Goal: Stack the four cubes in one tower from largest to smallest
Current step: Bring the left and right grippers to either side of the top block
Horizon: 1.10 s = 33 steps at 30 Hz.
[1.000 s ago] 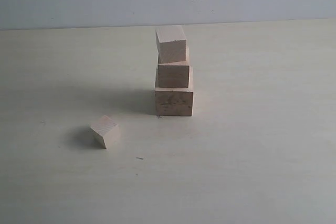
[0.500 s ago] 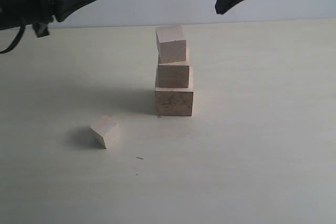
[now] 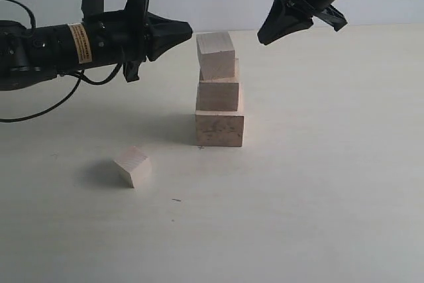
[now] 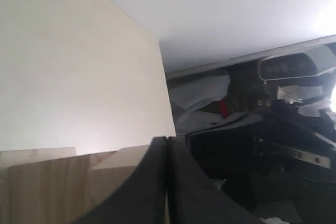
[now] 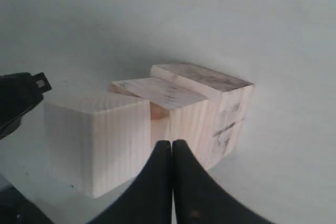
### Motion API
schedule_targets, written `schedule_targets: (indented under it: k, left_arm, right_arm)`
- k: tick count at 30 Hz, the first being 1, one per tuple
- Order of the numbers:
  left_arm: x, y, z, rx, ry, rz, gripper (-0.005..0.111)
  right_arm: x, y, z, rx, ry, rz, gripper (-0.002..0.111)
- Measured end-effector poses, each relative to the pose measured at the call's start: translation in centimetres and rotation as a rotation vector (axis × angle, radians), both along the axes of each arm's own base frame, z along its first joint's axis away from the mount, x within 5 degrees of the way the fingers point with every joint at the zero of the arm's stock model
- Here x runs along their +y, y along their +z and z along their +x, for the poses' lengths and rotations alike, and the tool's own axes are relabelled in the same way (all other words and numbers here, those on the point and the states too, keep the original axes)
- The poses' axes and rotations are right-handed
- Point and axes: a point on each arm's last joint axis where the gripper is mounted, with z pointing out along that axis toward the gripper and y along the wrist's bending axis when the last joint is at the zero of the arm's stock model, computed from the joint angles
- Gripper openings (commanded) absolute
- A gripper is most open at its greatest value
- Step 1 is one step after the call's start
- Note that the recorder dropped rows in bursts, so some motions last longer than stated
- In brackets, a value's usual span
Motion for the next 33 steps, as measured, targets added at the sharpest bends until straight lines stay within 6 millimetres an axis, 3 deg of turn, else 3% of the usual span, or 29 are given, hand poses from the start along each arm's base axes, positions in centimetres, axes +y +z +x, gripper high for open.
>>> schedule_targets:
  k: [8, 15, 24, 33]
  left_arm:
    - [0.0, -0.5, 0.0, -0.004, 0.000, 0.058, 0.000]
    - [-0.3, -0.6, -0.1, -0.001, -0.004, 0.064, 0.000]
    - [-2.3, -1.1, -0.6, -0.012, -0.045, 0.094, 0.000]
    - [-2.7, -0.8, -0.3, -0.029, -0.045, 0.109, 0.000]
  right_arm:
    - [0.4, 0.0, 0.7, -0.038, -0.043, 0.069, 0.000]
    - [0.9, -2.6, 1.6, 0.032, -0.058, 0.133, 0.000]
    - [1.1, -2.8, 1.4, 0.058, -0.034, 0.150, 0.000]
    - [0.9, -2.9, 1.2, 0.066, -0.015, 0.125, 0.000]
